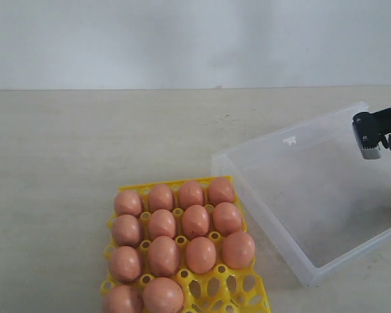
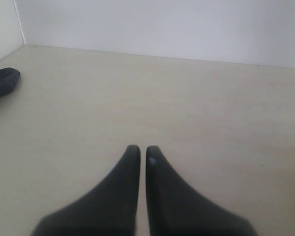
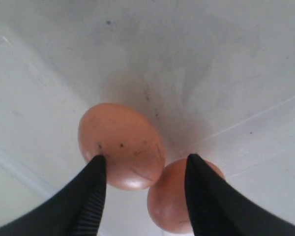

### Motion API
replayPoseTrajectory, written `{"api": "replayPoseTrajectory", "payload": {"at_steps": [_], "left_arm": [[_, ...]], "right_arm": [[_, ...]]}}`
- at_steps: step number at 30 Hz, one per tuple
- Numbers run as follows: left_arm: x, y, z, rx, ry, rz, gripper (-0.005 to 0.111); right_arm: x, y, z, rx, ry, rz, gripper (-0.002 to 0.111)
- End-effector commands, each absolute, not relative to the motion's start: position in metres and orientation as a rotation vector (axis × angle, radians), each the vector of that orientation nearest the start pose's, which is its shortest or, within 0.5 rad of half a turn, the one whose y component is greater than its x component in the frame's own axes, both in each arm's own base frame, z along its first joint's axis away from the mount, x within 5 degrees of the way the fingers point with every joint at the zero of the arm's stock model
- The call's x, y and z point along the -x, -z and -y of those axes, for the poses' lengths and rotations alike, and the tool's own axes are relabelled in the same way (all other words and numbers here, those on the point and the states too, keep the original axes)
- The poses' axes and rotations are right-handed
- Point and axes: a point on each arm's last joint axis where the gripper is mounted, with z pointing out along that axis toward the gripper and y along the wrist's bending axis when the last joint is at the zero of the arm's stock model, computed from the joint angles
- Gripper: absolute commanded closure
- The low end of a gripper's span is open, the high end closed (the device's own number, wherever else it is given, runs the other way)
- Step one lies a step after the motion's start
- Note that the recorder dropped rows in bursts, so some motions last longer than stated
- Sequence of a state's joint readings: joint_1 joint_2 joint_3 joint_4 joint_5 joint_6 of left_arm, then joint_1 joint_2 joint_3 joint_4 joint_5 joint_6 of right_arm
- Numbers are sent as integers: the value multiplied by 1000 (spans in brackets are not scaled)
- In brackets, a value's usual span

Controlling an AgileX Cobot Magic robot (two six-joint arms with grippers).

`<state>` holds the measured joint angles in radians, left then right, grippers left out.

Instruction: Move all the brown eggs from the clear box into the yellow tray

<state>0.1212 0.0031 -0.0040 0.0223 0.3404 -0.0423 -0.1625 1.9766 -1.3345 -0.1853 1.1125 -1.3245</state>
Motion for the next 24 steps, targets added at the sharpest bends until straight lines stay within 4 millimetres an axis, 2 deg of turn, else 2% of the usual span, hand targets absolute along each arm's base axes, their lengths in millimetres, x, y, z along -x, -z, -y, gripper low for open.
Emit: {"api": "replayPoseTrajectory", "payload": {"at_steps": [1,9,15,24], "left_arm": [[-53,-183,-7,128,-78,-1816,103],[-53,-183,-7,128,-78,-1816,103],[-53,-183,-7,128,-78,-1816,103],[-53,-183,-7,128,-78,-1816,103]], "right_arm": [[-358,-159,76,1931,74,-2706,65],[-357,-154,77,1944,52,-2722,65],[-357,-140,77,1976,5,-2748,65],[-357,-133,80,2013,11,-2761,65]]}}
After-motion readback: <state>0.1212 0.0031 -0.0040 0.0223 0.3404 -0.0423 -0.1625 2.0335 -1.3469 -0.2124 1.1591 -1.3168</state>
